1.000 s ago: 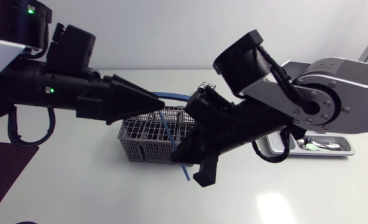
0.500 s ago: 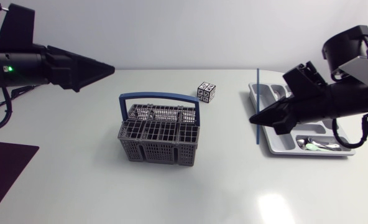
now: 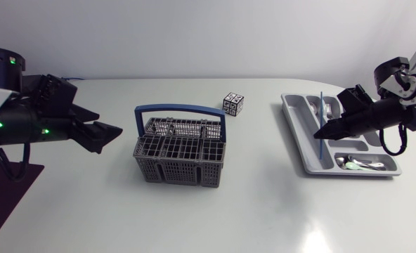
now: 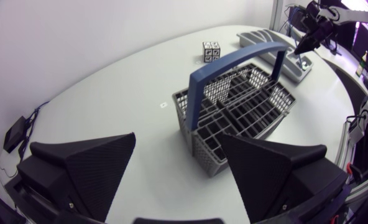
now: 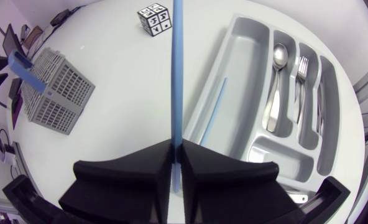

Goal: Transfer all utensils from the basket to the drawer tray.

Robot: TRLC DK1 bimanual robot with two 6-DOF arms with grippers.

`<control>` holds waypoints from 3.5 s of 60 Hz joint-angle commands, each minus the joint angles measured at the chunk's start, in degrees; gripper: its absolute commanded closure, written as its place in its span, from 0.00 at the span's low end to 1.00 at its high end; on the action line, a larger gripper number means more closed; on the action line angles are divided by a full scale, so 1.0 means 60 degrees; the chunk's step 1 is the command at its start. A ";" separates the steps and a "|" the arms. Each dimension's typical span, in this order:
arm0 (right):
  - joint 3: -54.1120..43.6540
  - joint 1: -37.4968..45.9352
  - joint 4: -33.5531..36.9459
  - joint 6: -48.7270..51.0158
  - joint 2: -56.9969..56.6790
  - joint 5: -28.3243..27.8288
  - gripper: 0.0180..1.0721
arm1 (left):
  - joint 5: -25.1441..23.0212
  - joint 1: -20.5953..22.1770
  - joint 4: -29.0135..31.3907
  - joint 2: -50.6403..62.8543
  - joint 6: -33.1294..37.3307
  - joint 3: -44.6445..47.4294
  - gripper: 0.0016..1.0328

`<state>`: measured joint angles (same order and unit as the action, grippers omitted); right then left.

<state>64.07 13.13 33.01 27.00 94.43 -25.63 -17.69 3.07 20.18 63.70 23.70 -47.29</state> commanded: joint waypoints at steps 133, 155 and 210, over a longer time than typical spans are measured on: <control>-0.0923 -0.5952 -0.1474 -0.2787 -0.0343 0.1869 0.29 | 0.2158 0.2623 -0.3481 0.4647 -0.0040 -0.0380 0.07; -0.0923 -0.6084 -0.1518 -0.2831 -0.0460 0.2147 0.29 | 0.2158 0.2594 -0.3481 0.4559 -0.0040 -0.0278 0.06; -0.1304 -0.5747 -0.1577 -0.2655 -0.0871 0.2806 0.12 | 0.2172 0.1993 -0.3423 0.3402 0.0063 0.0308 0.05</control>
<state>57.69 -21.06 23.99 11.75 90.50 -8.60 -4.03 15.46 -0.32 85.65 24.40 -46.44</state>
